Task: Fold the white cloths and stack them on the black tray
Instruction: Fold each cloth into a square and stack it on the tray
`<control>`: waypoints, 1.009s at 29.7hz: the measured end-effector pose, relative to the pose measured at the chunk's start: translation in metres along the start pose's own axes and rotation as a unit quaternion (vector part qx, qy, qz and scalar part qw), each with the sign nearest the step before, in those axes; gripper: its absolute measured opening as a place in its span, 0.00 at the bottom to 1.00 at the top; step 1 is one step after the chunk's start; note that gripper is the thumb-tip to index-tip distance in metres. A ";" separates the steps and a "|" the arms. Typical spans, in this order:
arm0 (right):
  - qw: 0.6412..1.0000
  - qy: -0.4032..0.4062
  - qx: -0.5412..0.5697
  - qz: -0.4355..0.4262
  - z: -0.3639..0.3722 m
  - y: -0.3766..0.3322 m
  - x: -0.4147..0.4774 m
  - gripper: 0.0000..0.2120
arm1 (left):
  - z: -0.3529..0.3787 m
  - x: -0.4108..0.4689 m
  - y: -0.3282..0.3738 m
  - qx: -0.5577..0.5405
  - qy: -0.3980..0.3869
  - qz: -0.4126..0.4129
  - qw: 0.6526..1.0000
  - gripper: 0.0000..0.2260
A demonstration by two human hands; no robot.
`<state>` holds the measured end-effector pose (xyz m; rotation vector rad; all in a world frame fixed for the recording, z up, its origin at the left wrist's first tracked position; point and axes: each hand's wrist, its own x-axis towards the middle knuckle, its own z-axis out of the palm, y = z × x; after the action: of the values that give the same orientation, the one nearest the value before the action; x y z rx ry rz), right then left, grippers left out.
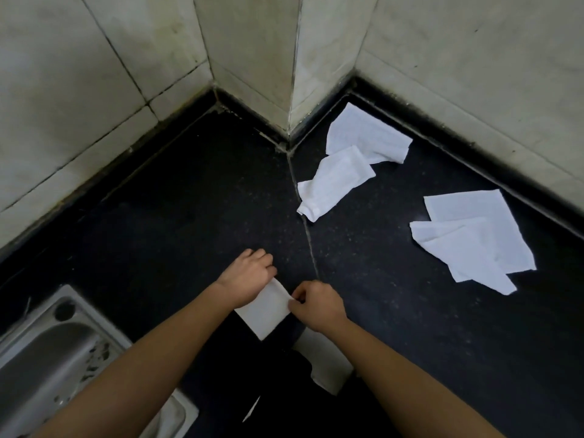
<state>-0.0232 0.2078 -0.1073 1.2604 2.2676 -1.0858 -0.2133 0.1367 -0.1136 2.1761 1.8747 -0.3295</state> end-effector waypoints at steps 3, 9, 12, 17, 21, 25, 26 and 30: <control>0.998 0.008 0.054 0.013 -0.011 0.003 0.001 0.04 | -0.008 0.003 -0.006 -0.044 -0.008 -0.015 0.999 0.11; 0.988 0.039 0.151 -0.019 -0.054 0.019 -0.008 0.07 | -0.042 0.004 -0.008 -0.237 0.046 -0.094 0.966 0.06; 0.987 0.050 0.145 -0.042 -0.082 0.032 -0.021 0.10 | -0.062 0.013 0.003 -0.283 0.054 -0.096 0.953 0.05; 0.981 0.079 0.174 -0.030 -0.118 0.082 -0.078 0.06 | -0.106 0.039 0.059 -0.326 0.029 -0.061 0.943 0.09; 0.947 0.136 0.292 0.004 -0.133 0.130 -0.153 0.03 | -0.146 0.052 0.129 -0.480 0.019 -0.052 0.875 0.04; 0.867 0.217 0.447 0.020 -0.130 0.189 -0.254 0.09 | -0.180 0.051 0.234 -0.612 -0.043 0.000 0.789 0.08; 0.842 0.233 0.486 0.021 -0.126 0.204 -0.277 0.11 | -0.183 0.049 0.261 -0.652 -0.066 0.009 0.755 0.07; 0.727 0.283 0.625 0.033 -0.097 0.257 -0.360 0.04 | -0.184 0.046 0.372 -0.718 -0.143 -0.003 0.681 0.14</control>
<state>0.3969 0.1542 0.0525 2.3417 1.5613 -2.6982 0.1633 0.1879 0.0601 0.8876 1.1161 0.6166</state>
